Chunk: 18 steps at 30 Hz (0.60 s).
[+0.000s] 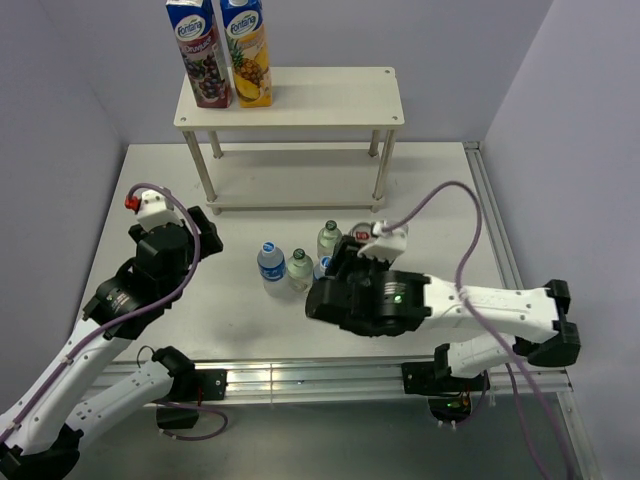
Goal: Place and organize the beverage onto the shelf
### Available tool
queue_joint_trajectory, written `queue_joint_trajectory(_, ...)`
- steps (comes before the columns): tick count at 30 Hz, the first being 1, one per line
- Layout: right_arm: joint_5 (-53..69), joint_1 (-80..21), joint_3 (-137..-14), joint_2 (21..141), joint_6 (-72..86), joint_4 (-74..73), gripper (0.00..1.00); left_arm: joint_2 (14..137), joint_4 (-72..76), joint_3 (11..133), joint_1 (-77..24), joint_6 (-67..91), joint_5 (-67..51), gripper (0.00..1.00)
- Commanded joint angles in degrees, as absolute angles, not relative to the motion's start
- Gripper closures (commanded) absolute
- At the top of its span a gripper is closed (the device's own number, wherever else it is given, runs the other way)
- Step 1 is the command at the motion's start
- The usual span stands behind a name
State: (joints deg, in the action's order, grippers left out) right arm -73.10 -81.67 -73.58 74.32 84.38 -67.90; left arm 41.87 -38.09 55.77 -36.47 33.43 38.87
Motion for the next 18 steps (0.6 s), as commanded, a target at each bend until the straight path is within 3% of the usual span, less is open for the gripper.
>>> queue_joint_trajectory(1, -82.10, -78.24, -80.77, 69.79, 37.49, -42.55, 1.00, 40.87, -36.12, 55.46, -35.95, 31.99, 38.23, 0.09)
queue_joint_trajectory(4, -70.52, -71.21, -80.67, 66.71, 10.35, -16.93, 1.00, 40.78, -36.21, 55.55, -35.86, 32.08, 38.41, 0.10)
queue_joint_trajectory(12, -54.26, -50.22, -107.78, 81.35, 0.62, -16.42, 1.00, 40.78, -35.60, 55.37, -34.81, 31.73, 37.18, 0.09)
queue_joint_trajectory(18, -49.14, -40.62, -125.73, 96.20, -2.90, -17.31, 1.00, 40.96, -35.16, 55.28, -33.66, 31.29, 35.78, 0.09)
